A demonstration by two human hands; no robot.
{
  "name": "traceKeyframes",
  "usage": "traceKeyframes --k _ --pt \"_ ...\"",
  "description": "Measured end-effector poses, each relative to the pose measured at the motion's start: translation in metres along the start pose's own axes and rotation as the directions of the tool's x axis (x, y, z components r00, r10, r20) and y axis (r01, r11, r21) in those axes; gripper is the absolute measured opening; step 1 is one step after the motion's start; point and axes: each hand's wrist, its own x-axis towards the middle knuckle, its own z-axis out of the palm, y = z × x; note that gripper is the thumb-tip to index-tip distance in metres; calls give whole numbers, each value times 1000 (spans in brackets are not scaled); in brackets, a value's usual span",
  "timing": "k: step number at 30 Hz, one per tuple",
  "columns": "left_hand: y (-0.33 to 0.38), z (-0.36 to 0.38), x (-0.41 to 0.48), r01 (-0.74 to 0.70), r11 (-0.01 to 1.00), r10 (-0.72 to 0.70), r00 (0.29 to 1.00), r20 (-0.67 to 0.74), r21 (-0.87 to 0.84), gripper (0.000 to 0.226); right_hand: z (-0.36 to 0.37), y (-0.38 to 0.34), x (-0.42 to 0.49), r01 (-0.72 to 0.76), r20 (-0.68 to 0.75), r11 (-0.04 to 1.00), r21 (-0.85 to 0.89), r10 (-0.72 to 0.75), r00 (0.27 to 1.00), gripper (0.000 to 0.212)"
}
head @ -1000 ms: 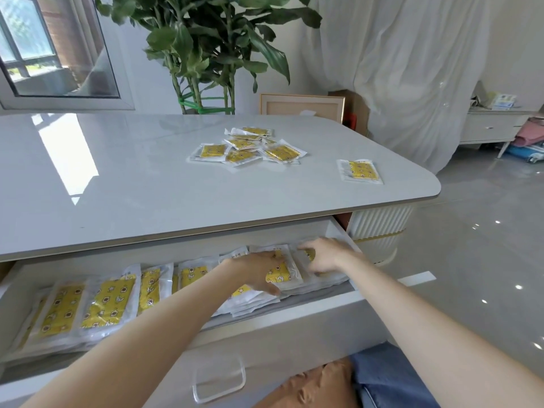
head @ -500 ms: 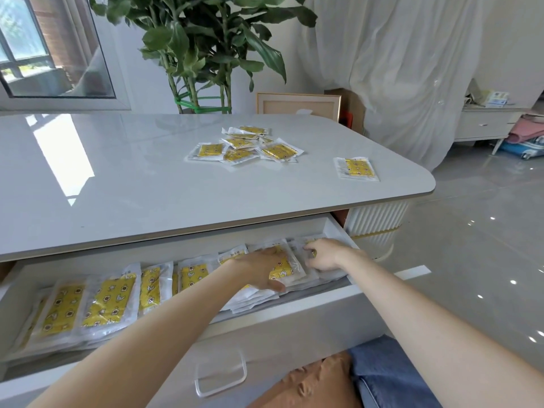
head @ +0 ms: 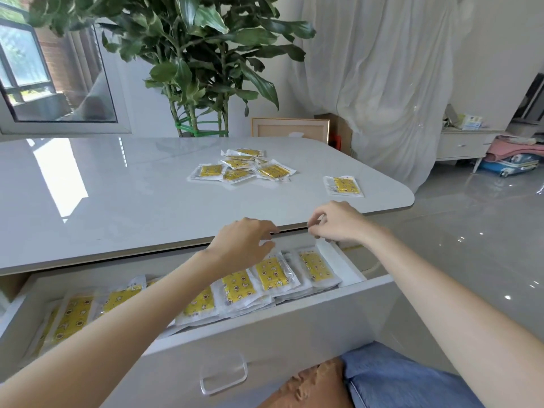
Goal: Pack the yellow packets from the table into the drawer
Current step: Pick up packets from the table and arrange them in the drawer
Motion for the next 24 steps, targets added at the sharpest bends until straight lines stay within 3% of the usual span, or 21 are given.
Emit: traceKeyframes --k 3,7,17,24 --pt "-2 -16 11 9 1000 -10 996 -91 -16 31 -5 0 10 -22 -191 996 88 39 981 17" --pt "-13 -23 36 26 999 -29 990 -135 -25 35 -3 7 34 -57 -306 989 140 98 947 31" --pt "-72 6 120 159 982 -148 983 -112 101 57 18 44 124 -315 -138 944 -101 301 944 53" --pt "-108 21 161 253 946 -225 962 -152 200 54 35 39 161 -299 -190 935 -193 263 946 56"
